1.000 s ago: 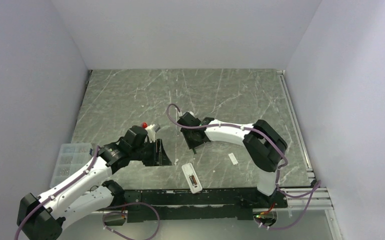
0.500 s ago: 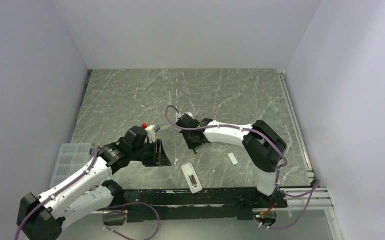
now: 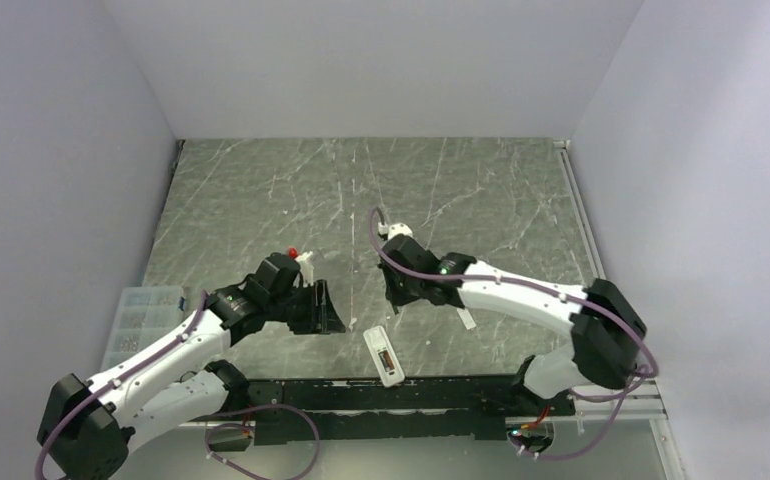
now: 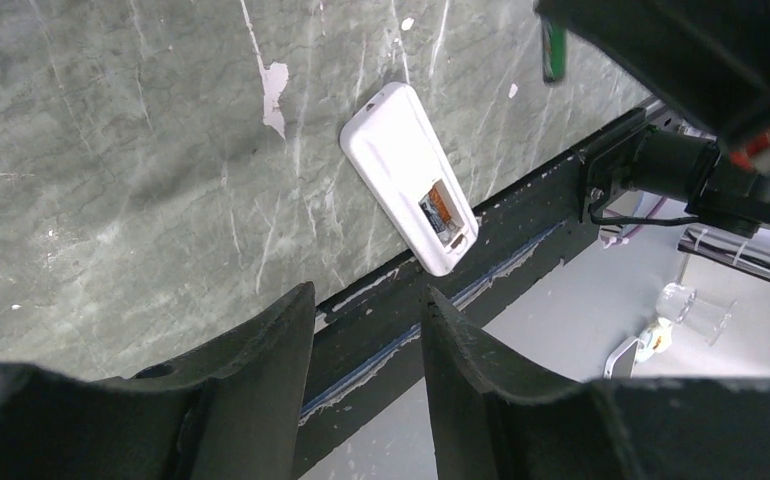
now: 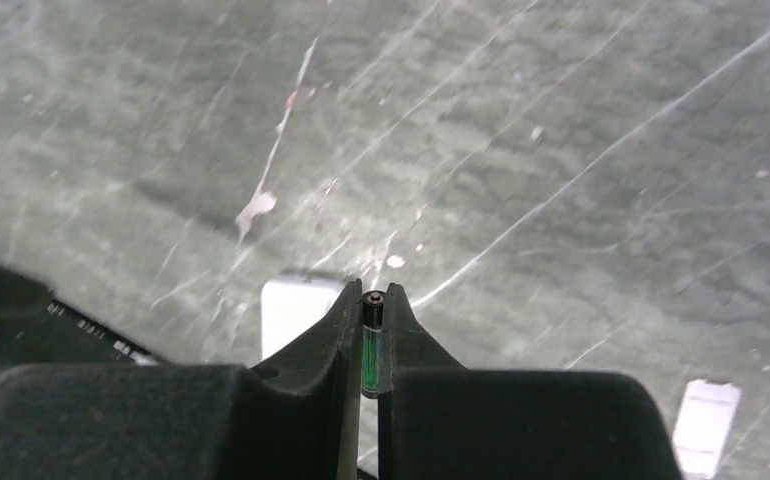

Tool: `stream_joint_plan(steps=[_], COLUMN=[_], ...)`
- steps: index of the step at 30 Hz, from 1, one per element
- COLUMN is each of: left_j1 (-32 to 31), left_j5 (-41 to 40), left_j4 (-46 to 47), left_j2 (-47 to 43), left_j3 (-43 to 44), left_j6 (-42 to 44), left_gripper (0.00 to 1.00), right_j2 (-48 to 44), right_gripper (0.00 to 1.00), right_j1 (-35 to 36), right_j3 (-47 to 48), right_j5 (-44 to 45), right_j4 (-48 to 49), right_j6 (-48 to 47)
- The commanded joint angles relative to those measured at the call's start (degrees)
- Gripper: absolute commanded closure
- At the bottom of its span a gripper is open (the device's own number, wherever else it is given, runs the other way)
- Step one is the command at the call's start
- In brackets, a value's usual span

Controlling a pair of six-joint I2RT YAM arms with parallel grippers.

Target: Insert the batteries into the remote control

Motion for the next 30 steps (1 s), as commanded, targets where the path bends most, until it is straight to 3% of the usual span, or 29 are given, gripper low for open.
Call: stream_joint_plan(steps=[1, 11, 23, 30], left_j1=[0.07, 0.08, 0.02, 0.02], left_j5=[1.28, 2.12, 1.9, 2.0], left_j4=[3.29, 4.6, 2.82, 2.86], left_j2=[0.69, 1.29, -0.06, -0.2], left_j3=[-0.76, -1.55, -1.19, -1.22], left_j6=[-1.21, -2.27, -1.95, -1.98], left_gripper=[0.51, 0.51, 0.51, 0.51], right_j2=[-8.11, -16.18, -13.81, -12.44], right_gripper=[1.0, 1.0, 1.0, 1.0], right_j1=[3.48, 13.88, 20.31, 22.23], right_j3=[-7.11, -19.86, -25.07, -26.33], right_j5=[-0.88, 7.23, 14.34, 17.68], right_j4=[5.8, 18.39, 27.63, 28.34], right_j6=[6.26, 15.84, 19.33, 19.96])
